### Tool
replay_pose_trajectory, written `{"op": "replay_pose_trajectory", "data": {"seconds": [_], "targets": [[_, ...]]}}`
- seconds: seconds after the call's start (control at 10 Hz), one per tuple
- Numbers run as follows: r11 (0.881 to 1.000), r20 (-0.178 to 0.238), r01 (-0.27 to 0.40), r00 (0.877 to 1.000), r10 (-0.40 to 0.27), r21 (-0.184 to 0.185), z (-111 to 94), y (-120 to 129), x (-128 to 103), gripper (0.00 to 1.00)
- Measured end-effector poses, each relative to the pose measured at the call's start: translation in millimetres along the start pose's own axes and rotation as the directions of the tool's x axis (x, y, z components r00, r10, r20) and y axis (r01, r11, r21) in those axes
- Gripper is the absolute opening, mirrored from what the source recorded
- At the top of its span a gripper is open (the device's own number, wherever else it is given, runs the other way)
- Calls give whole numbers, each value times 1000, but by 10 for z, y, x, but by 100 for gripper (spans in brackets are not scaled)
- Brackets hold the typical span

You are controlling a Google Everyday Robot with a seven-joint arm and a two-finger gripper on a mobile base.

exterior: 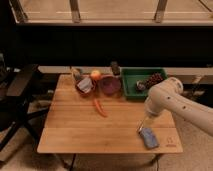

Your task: Place banana in tray

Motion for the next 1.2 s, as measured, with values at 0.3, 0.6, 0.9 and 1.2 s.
{"op": "replay_pose_trajectory", "data": {"seconds": [0.3,0.6,0.9,1.2], "targets": [[999,71,-39,997,38,6,-48,-56,-225,65],[999,70,-41,997,40,6,-52,-57,-214,65],[999,92,-46,995,43,28,-74,-89,-258,65],[990,150,-59,988,40,124,-77,-391,-560,65]]}}
